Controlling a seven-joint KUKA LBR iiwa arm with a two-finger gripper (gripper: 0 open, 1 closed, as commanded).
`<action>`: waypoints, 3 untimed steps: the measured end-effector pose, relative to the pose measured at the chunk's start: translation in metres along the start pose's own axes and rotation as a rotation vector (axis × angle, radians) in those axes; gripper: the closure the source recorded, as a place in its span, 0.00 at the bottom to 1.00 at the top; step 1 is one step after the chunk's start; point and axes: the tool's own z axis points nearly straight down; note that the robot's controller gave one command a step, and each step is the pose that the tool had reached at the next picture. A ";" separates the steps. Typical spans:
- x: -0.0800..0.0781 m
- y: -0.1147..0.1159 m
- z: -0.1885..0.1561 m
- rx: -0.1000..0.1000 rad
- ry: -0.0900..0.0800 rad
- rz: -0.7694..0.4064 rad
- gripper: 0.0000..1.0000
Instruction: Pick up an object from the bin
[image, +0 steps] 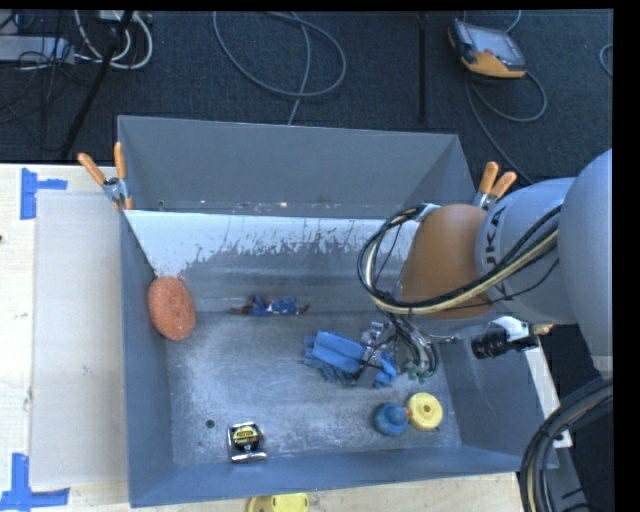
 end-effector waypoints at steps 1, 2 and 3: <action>0.000 0.000 0.000 0.000 0.000 0.000 1.00; 0.001 0.000 -0.003 0.000 0.001 0.000 1.00; 0.001 0.000 -0.012 0.000 0.001 -0.001 1.00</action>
Offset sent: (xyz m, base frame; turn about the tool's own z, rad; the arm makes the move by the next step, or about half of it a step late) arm 0.0001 -0.0001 0.0337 0.0000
